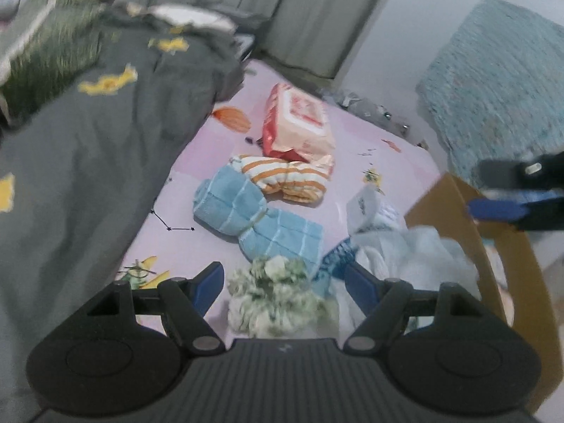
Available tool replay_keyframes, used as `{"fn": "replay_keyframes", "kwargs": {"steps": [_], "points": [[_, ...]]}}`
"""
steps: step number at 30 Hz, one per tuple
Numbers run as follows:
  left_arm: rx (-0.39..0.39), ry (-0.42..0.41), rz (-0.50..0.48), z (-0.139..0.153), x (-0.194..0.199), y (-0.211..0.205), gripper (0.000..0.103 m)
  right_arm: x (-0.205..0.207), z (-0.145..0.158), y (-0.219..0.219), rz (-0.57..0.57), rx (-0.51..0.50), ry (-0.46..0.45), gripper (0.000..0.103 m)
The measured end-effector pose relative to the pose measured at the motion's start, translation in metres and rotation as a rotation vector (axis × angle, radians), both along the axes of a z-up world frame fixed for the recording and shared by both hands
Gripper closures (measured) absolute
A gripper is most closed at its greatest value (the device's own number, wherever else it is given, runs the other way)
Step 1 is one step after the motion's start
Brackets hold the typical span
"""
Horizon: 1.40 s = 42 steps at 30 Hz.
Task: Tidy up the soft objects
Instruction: 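Move the right gripper to the blue towel bundle and grasp it, then carry the blue towel bundle with the right gripper into the cardboard box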
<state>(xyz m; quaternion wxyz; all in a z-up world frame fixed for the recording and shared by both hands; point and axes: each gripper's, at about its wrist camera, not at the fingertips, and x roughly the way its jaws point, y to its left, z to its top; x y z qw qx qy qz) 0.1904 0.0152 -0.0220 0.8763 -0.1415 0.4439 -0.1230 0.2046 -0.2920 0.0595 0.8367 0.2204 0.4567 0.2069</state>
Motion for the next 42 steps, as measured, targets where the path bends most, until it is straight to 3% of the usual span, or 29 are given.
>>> {"fn": "replay_keyframes", "kwargs": {"steps": [3, 6, 9, 16, 19, 21, 24, 34, 38, 42], "points": [[-0.047, 0.062, 0.044, -0.018, 0.027, 0.006, 0.026, 0.051, -0.022, 0.049, 0.084, -0.059, 0.069, 0.036], [-0.044, 0.098, 0.042, -0.034, 0.048, 0.004, 0.026, 0.098, -0.060, 0.082, 0.150, -0.102, 0.168, 0.042], [-0.068, 0.131, 0.041, -0.048, 0.066, 0.004, 0.028, 0.125, -0.095, 0.108, 0.190, -0.139, 0.246, 0.043], [-0.105, 0.170, 0.058, -0.069, 0.092, 0.004, 0.044, 0.151, -0.134, 0.128, 0.243, -0.102, 0.301, 0.043], [-0.109, 0.157, 0.066, -0.071, 0.095, 0.005, 0.050, 0.157, -0.146, 0.136, 0.277, -0.080, 0.338, 0.050], [-0.106, 0.154, 0.076, -0.069, 0.096, 0.005, 0.051, 0.159, -0.151, 0.146, 0.293, -0.099, 0.343, 0.061], [-0.109, 0.116, 0.084, -0.057, 0.093, 0.008, 0.052, 0.157, -0.145, 0.147, 0.292, -0.076, 0.334, 0.076], [-0.057, -0.119, 0.060, 0.033, 0.045, -0.007, 0.052, 0.128, -0.061, 0.126, 0.262, 0.026, 0.136, 0.081], [-0.051, -0.172, -0.018, 0.068, 0.014, -0.034, 0.052, 0.096, -0.018, 0.101, 0.223, 0.072, 0.065, 0.082], [-0.076, -0.192, -0.150, 0.087, -0.015, -0.082, 0.051, 0.048, 0.013, 0.048, 0.137, 0.110, 0.037, 0.082]]}}
